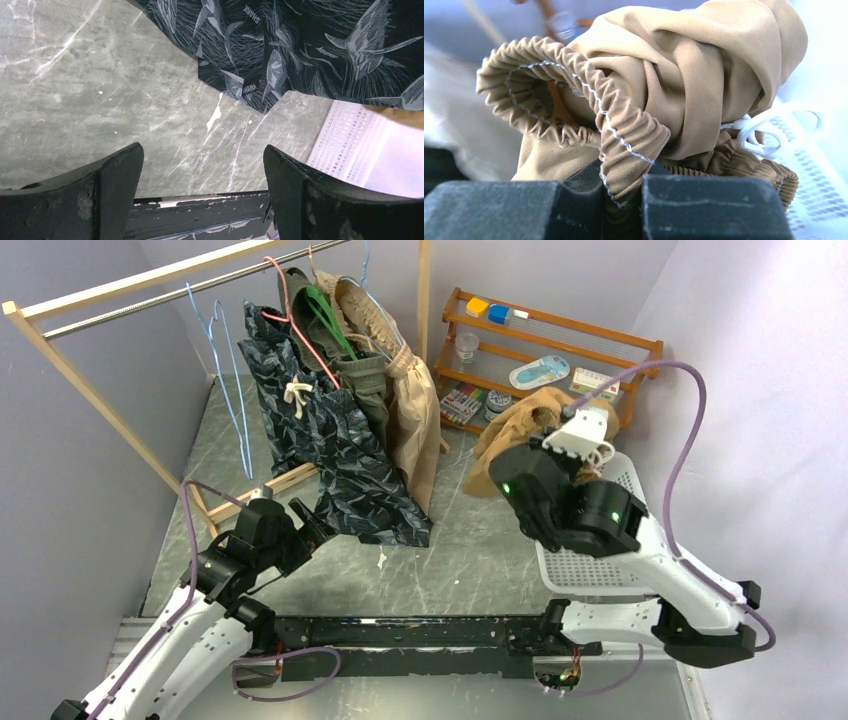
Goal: Remove the shorts from the hanger
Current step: Pick up the shorts at the center of the board, then place the shorts in the basket.
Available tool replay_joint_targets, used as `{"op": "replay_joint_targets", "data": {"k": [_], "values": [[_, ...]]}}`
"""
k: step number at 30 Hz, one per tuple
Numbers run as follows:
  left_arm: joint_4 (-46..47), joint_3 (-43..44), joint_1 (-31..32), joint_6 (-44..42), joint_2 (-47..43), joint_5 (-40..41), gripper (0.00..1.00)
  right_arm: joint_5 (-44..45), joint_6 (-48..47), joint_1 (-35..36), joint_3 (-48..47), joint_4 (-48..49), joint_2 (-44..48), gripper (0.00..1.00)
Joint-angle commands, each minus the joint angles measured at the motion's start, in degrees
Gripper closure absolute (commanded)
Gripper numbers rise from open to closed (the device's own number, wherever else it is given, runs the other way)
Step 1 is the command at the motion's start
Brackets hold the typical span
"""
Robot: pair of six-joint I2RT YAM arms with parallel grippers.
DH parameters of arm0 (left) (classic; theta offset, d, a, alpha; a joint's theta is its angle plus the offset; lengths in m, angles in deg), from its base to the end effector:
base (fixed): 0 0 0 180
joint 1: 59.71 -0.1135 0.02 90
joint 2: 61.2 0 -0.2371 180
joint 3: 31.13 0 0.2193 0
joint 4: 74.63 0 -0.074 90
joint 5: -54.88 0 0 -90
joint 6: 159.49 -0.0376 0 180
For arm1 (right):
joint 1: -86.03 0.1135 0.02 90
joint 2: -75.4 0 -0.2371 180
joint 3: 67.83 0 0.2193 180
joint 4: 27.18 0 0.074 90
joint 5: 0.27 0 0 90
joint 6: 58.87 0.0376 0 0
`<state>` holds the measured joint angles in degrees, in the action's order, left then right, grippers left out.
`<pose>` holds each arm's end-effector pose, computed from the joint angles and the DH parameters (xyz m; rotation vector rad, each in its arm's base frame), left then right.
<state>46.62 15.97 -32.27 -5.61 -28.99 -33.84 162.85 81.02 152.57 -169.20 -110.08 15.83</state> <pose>0.0996 -0.0508 0.2189 -0.7819 2.3379 -0.7317 0.0837 0.1025 0.4083 0.3154 1.7344 -0.0069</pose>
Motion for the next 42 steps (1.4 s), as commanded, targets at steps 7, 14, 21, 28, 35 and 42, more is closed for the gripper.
{"op": "replay_joint_targets", "data": {"k": [7,14,21,28,35,42], "values": [[1.1,2.1,-0.1,-2.3,-0.6,-1.1,0.03,-13.5,-27.2,-38.3,2.4,22.0,-3.4,1.0],[1.9,1.6,-0.1,-3.4,-0.2,-0.9,0.0,-18.0,-24.1,-50.7,6.0,19.6,0.0,1.0],[0.9,3.5,-0.2,-5.4,3.2,0.0,0.01,-15.6,-22.4,-52.4,5.0,15.2,4.5,1.0],[2.9,3.9,-0.1,-7.6,4.0,4.3,0.01,-19.7,-18.8,-52.4,12.2,9.4,12.6,1.0],[9.9,2.0,-0.2,-15.5,1.1,7.7,0.01,-23.7,-16.1,-52.5,19.4,5.6,12.9,1.0],[11.5,5.5,-0.1,-27.4,2.0,12.2,0.0,-27.8,-16.4,-52.5,24.1,13.1,10.9,1.0]]}}
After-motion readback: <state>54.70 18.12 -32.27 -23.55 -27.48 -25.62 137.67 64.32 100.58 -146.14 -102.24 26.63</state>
